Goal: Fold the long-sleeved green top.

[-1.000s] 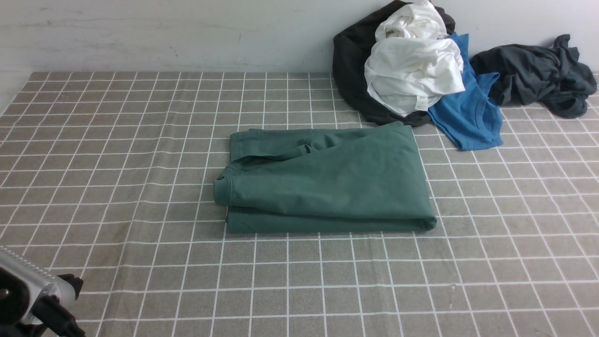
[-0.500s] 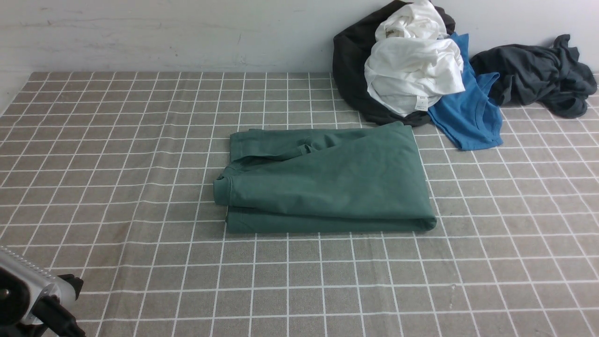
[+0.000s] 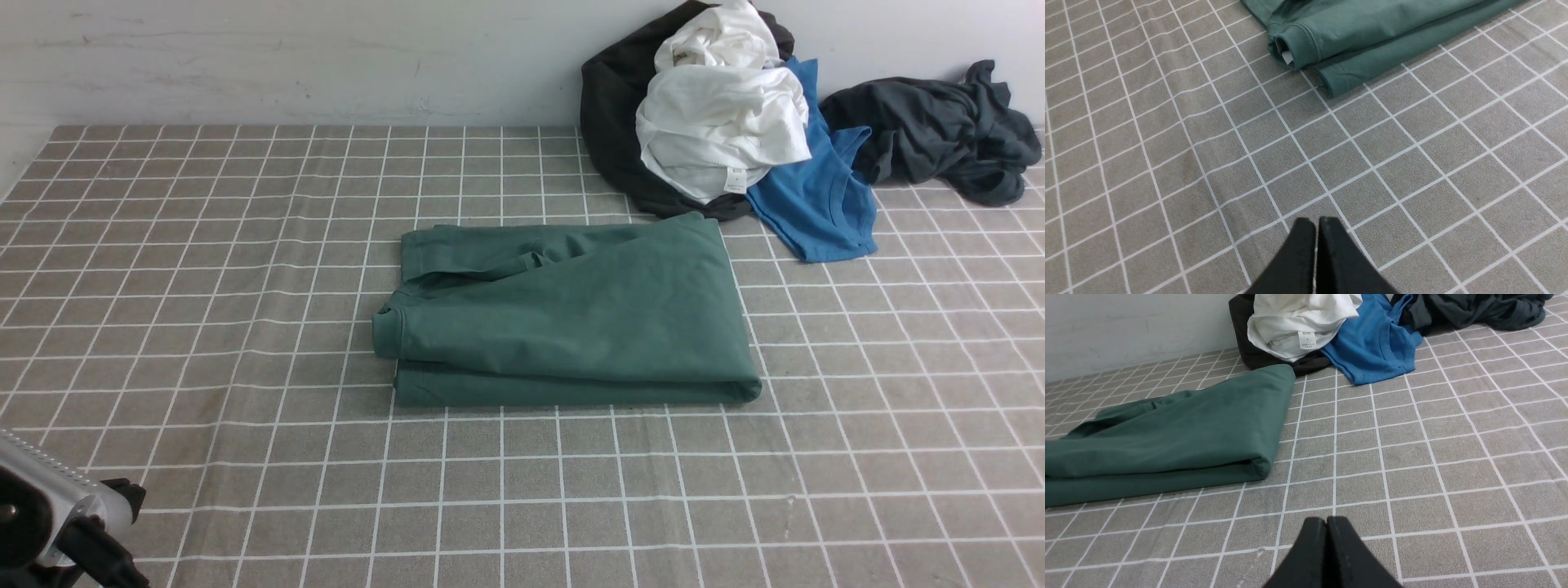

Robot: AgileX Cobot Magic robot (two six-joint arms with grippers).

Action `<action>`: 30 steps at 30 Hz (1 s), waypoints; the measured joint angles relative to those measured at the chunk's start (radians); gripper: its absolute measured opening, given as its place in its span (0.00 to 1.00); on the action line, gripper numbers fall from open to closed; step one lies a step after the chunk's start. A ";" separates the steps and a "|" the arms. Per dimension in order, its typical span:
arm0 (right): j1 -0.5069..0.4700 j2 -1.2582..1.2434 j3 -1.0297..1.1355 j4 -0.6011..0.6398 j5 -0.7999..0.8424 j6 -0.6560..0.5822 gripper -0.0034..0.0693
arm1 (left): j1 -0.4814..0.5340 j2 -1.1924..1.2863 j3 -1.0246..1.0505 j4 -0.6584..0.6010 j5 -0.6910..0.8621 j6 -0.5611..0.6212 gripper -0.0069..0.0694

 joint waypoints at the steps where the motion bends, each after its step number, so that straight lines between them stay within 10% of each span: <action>1: 0.001 0.000 0.000 0.000 -0.001 0.000 0.03 | 0.000 0.000 0.000 0.000 0.000 0.000 0.08; 17: 0.005 0.000 0.000 -0.003 -0.001 0.000 0.03 | -0.059 -0.029 0.003 0.000 0.000 0.000 0.08; 30: 0.005 0.000 0.000 -0.007 -0.002 0.001 0.03 | -0.091 -0.529 0.191 -0.050 -0.003 0.000 0.08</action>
